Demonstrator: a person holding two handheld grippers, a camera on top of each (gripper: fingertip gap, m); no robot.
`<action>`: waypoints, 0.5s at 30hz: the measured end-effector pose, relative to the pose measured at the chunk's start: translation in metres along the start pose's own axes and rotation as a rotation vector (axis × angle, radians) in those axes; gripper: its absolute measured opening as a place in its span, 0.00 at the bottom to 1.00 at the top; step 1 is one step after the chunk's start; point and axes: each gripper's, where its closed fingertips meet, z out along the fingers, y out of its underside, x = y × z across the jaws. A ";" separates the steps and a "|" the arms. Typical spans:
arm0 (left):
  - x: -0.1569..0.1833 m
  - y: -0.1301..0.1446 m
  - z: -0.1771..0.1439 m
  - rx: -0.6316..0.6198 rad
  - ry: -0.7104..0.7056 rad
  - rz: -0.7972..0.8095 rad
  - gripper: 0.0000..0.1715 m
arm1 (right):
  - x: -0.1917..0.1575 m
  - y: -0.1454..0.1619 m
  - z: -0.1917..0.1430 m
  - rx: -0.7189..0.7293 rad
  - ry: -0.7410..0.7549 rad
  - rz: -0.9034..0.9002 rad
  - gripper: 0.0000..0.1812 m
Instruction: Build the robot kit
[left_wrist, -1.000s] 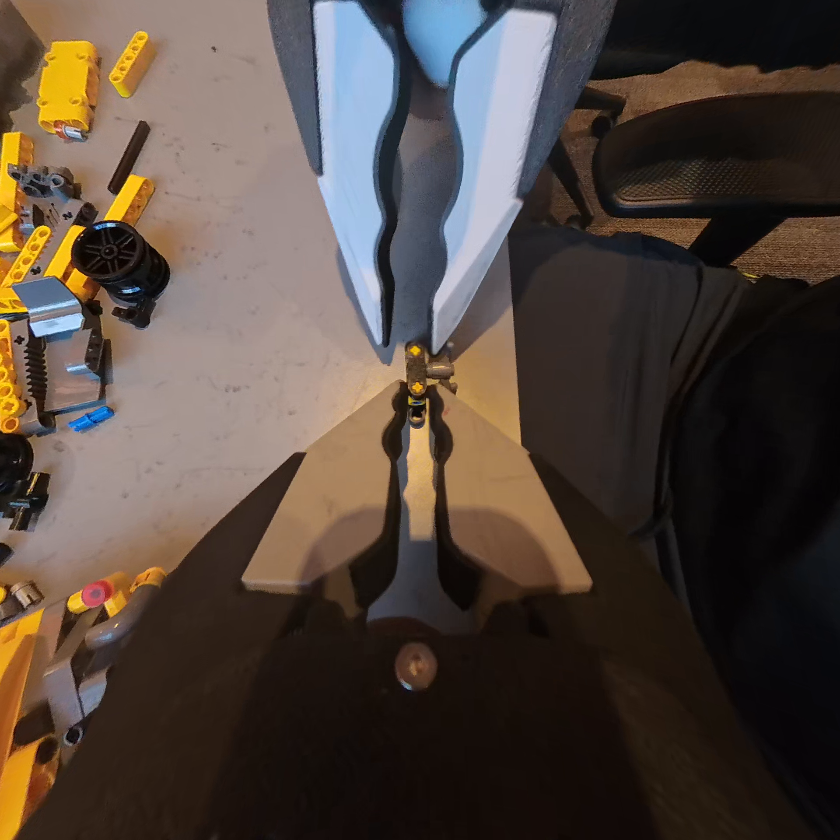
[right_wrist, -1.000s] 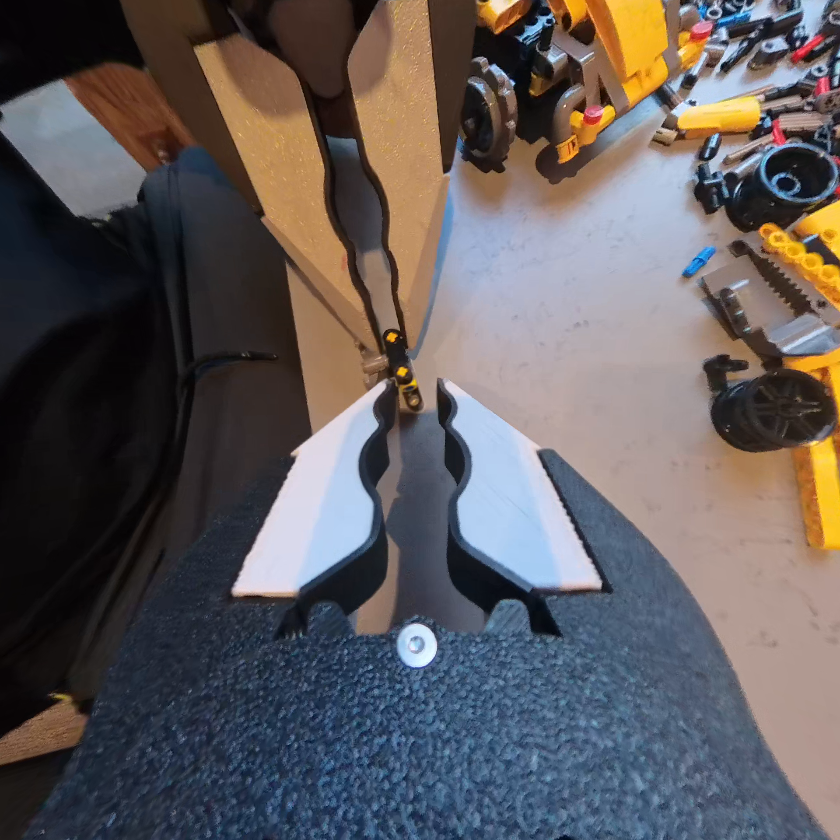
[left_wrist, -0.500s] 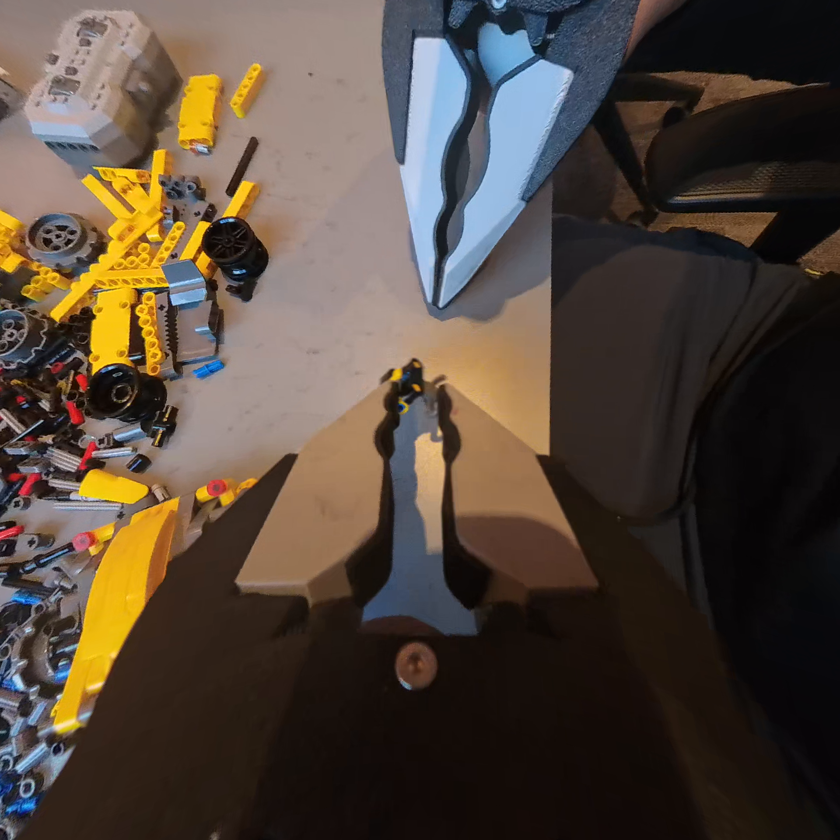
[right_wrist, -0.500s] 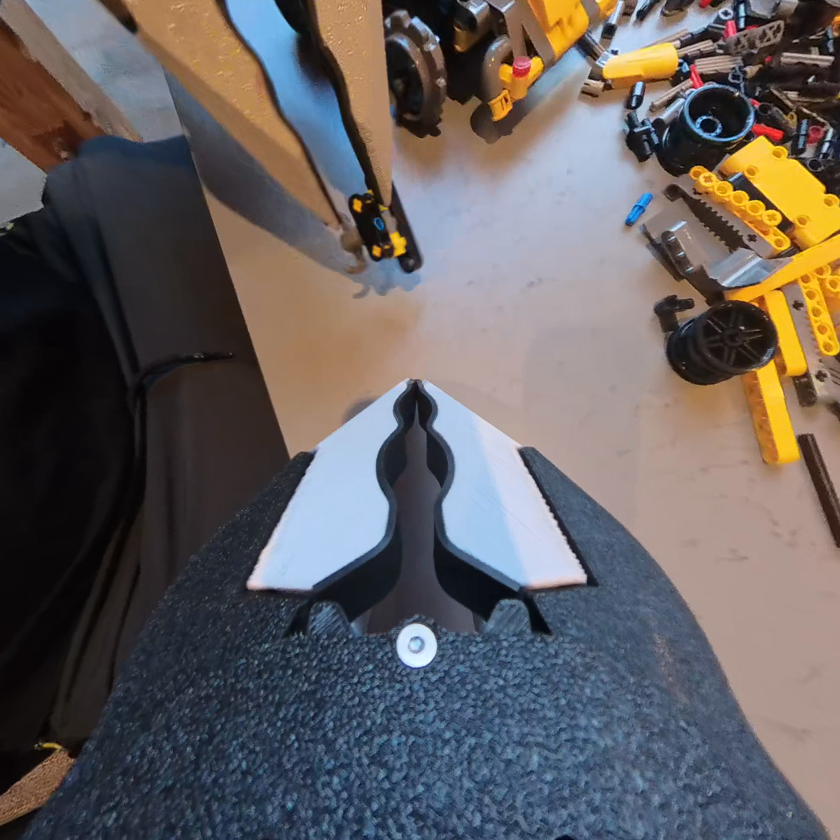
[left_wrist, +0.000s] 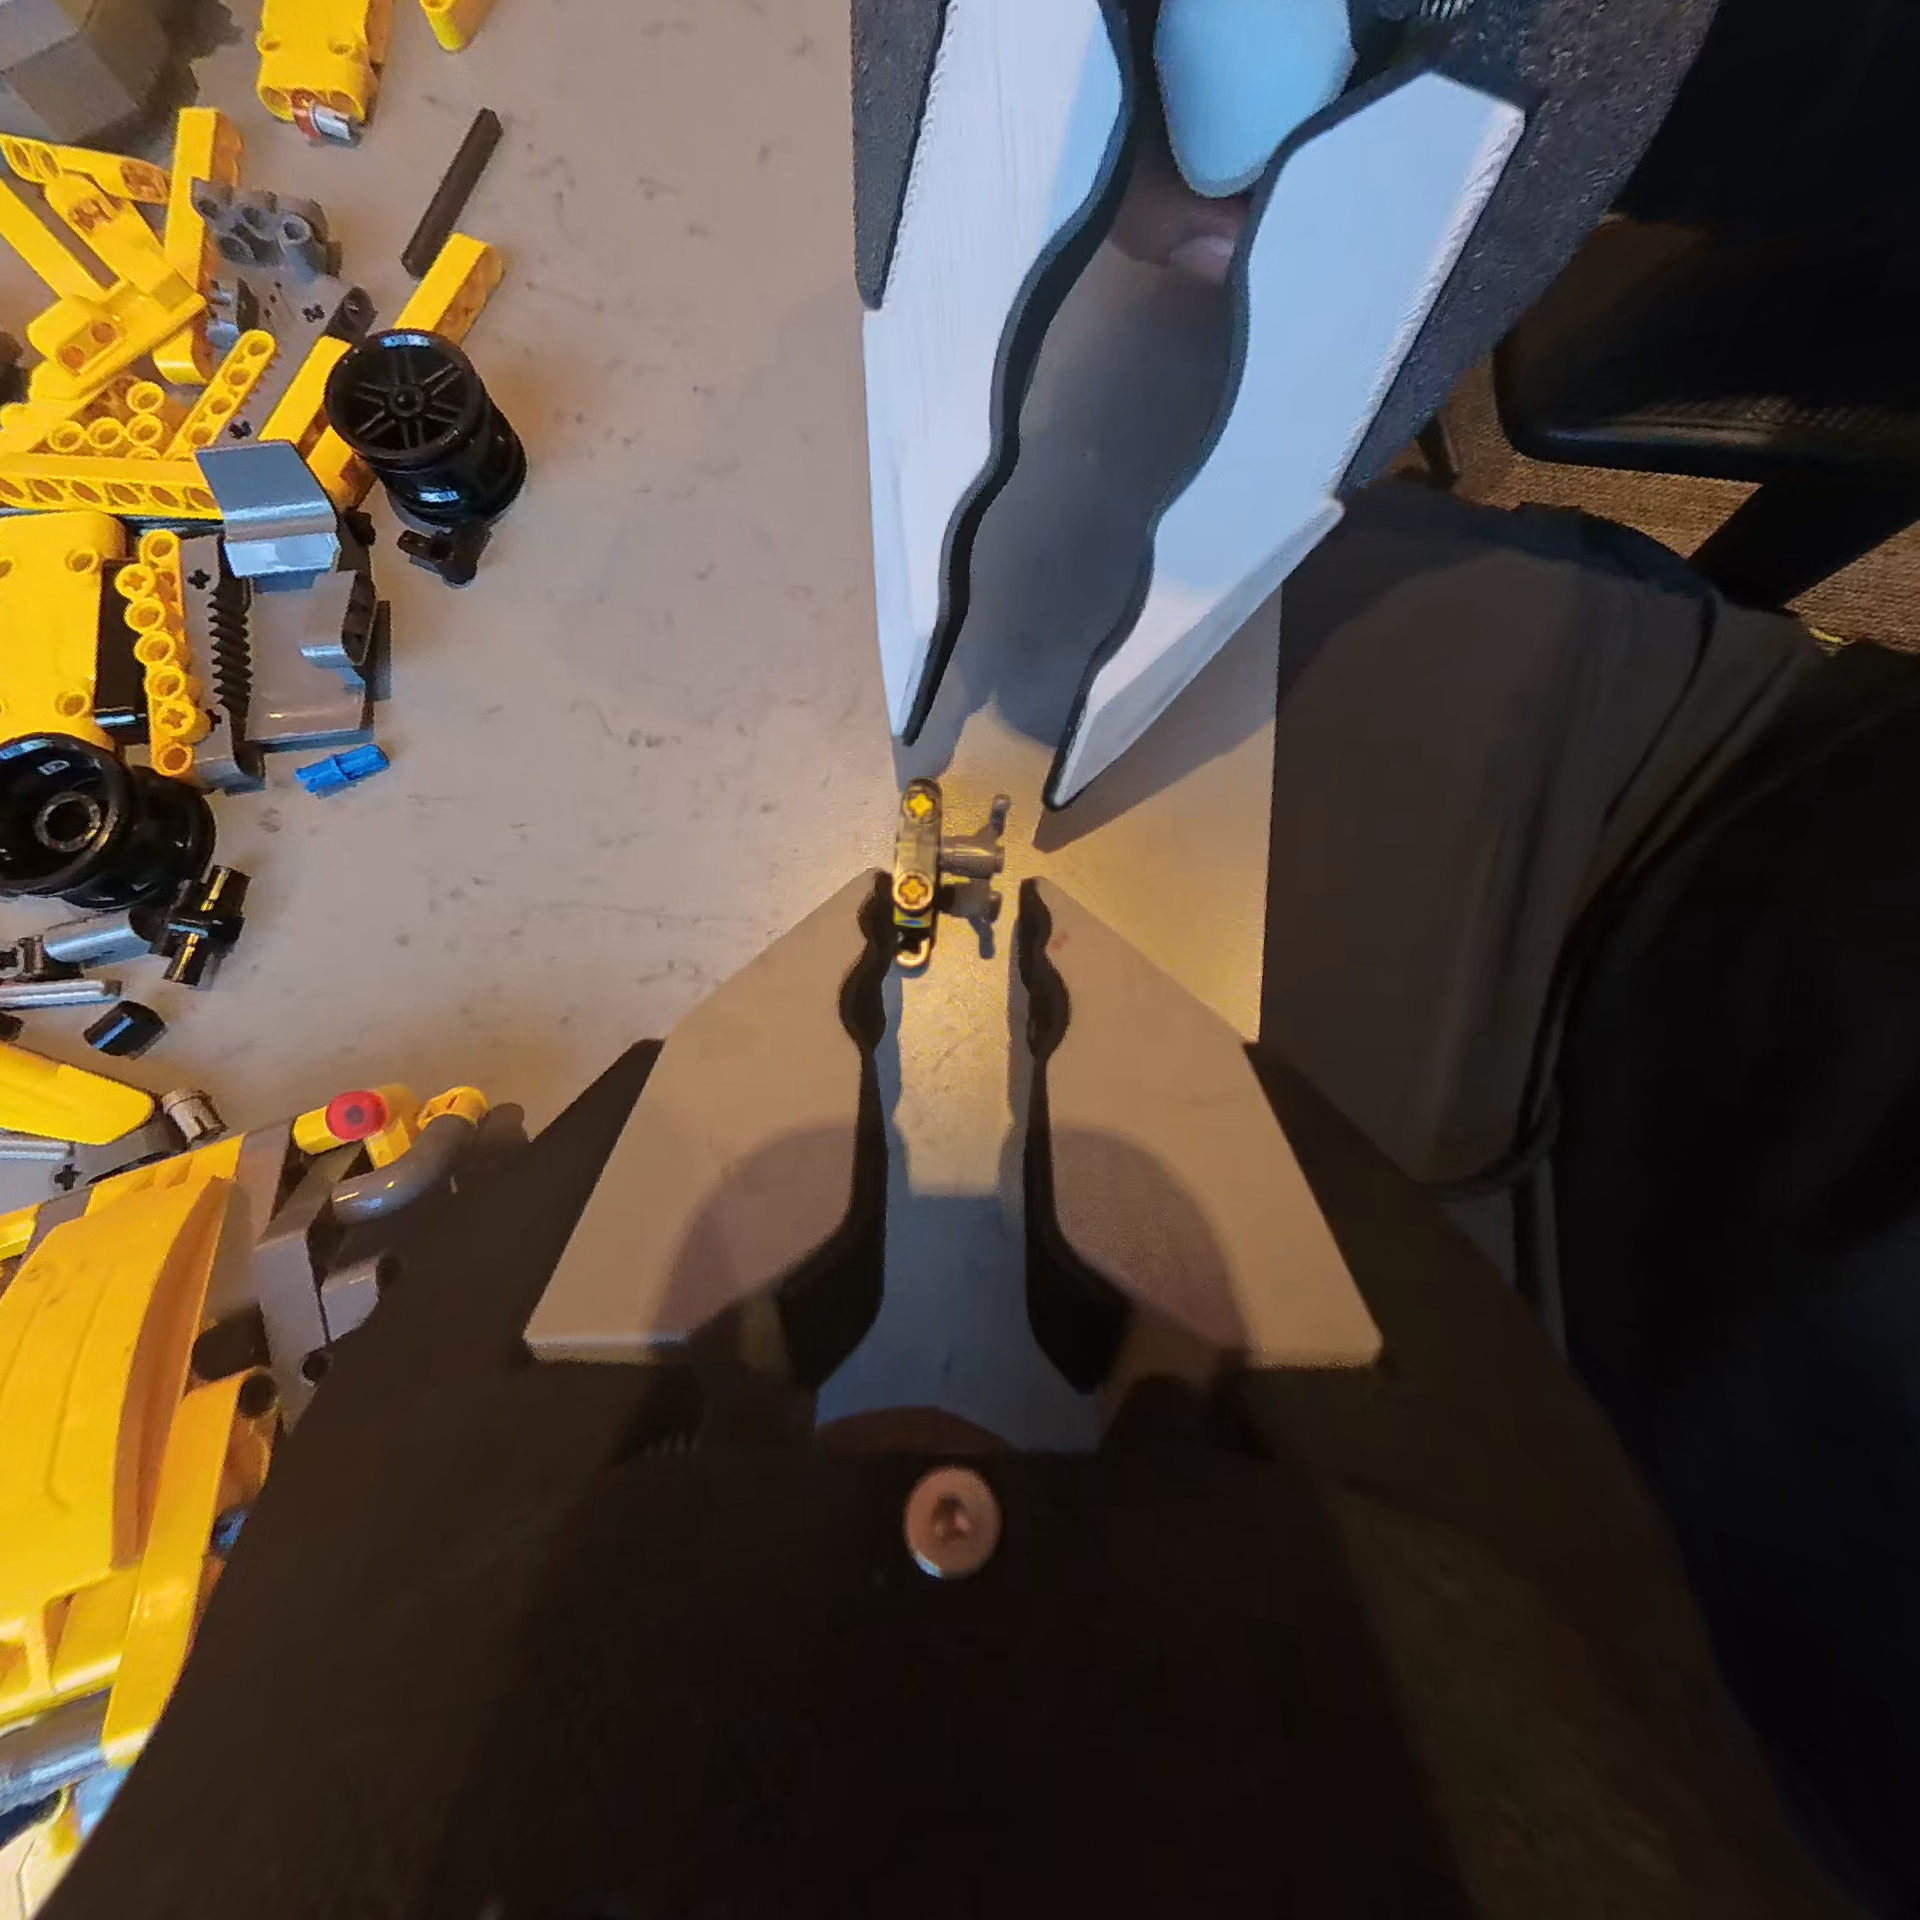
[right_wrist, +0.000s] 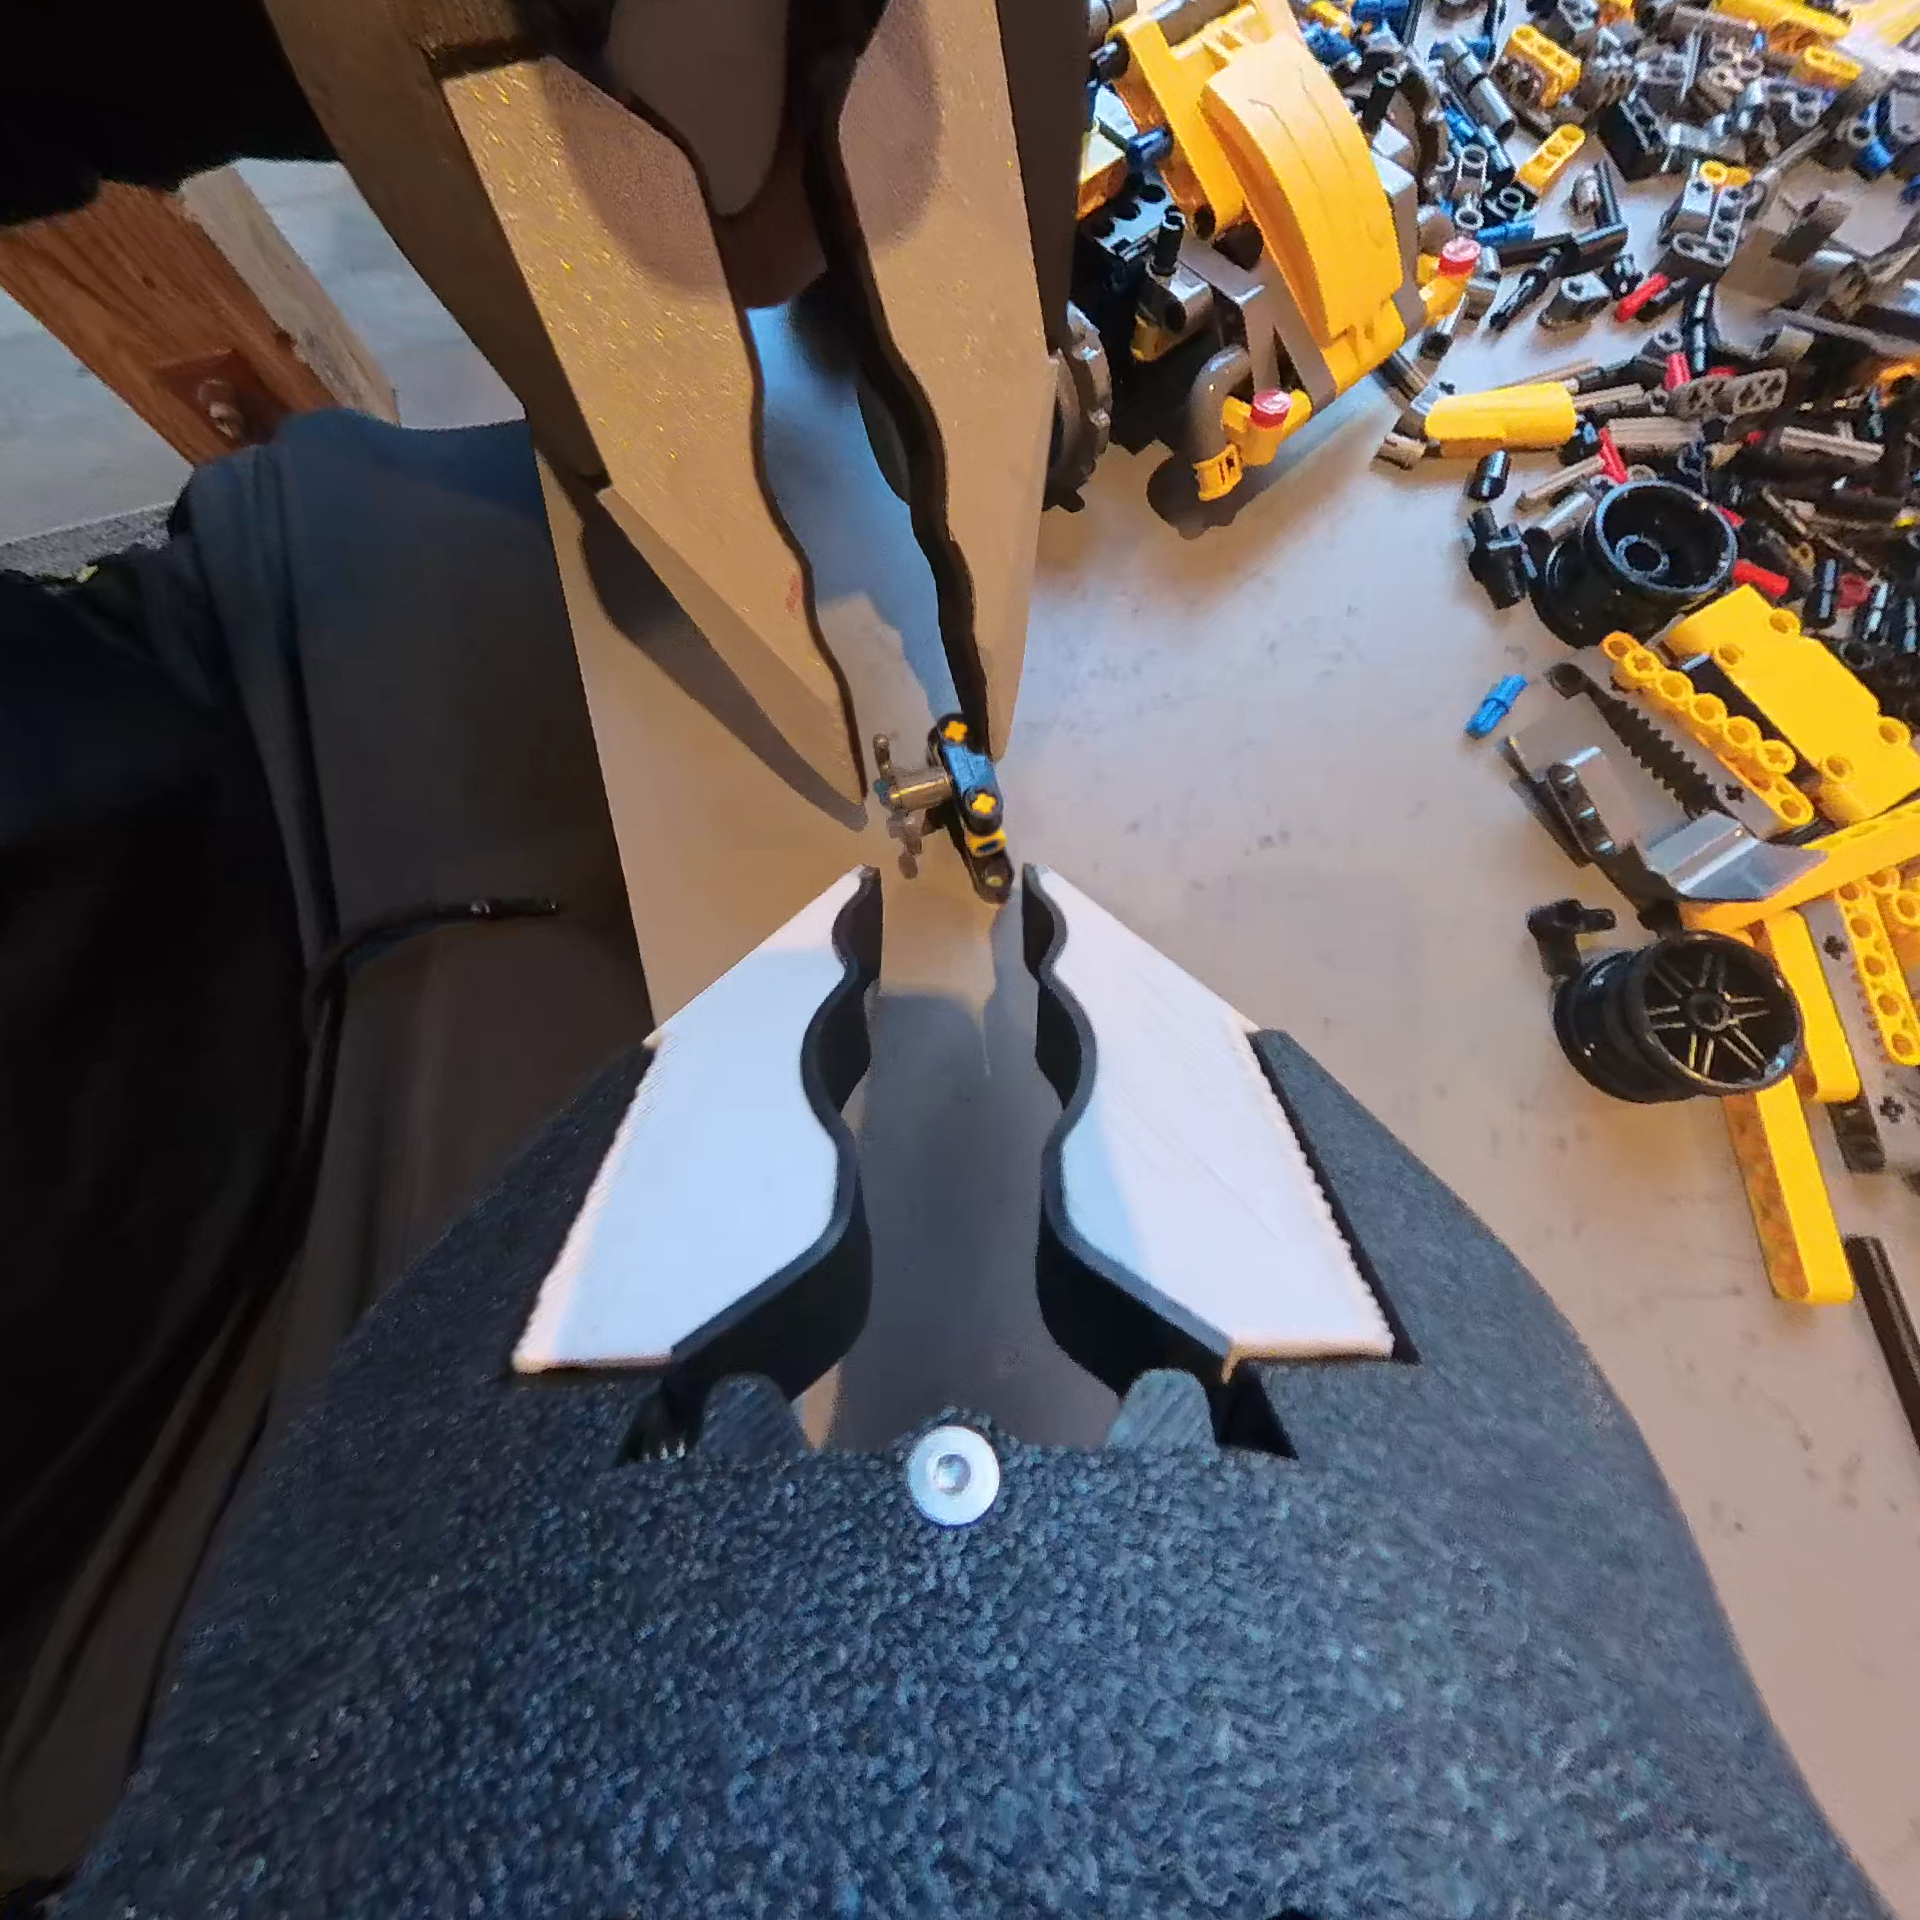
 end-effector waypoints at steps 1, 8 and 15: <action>0.000 0.000 0.001 0.003 -0.002 0.004 0.11 | -0.001 -0.001 0.001 0.010 -0.006 -0.006 0.15; 0.001 -0.003 0.002 0.032 0.025 -0.001 0.12 | -0.005 -0.006 0.012 0.023 -0.058 0.006 0.27; -0.003 -0.002 0.002 0.033 -0.003 0.017 0.10 | -0.003 -0.005 0.027 -0.041 -0.025 -0.039 0.17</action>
